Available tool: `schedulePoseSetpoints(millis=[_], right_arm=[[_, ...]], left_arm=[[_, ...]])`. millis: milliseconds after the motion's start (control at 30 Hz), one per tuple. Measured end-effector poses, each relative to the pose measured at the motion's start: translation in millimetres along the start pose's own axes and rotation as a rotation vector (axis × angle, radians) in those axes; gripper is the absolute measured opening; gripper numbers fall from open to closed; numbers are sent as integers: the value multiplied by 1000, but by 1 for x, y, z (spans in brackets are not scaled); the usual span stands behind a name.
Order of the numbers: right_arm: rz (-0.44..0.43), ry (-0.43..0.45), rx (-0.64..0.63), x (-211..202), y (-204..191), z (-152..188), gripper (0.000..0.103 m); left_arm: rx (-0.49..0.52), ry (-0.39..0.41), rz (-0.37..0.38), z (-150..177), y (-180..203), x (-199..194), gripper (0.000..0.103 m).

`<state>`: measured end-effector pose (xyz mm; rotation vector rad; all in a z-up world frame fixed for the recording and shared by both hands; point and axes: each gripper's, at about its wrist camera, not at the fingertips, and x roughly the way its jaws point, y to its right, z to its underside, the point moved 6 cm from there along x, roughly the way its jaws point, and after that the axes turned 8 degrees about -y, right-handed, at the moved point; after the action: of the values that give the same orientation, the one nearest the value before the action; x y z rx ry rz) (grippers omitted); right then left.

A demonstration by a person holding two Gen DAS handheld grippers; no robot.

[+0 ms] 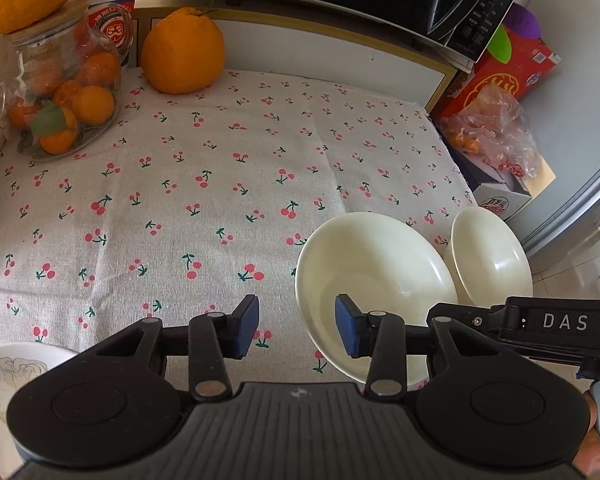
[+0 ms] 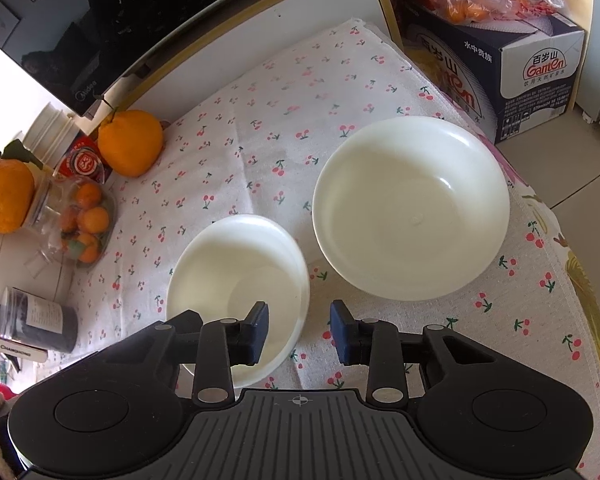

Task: Organize plates and bowls
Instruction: 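Move both open tools to a second white bowl, then close both tools on the rim of the second white bowl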

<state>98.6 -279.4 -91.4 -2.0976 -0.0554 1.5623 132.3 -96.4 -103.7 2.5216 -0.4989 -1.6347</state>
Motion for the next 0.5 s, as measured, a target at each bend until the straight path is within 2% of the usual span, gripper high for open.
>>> schedulePoseSetpoints(millis=[33, 300, 500], right_arm=[[2, -2, -2, 1, 0, 0, 26], [5, -1, -18, 2, -3, 1, 21], [20, -6, -32, 5, -2, 2, 11]], left_arm=[[0, -1, -1, 0, 0, 1, 37], [9, -9, 12, 1, 1, 3, 30], [18, -9, 27, 1, 3, 5, 17]])
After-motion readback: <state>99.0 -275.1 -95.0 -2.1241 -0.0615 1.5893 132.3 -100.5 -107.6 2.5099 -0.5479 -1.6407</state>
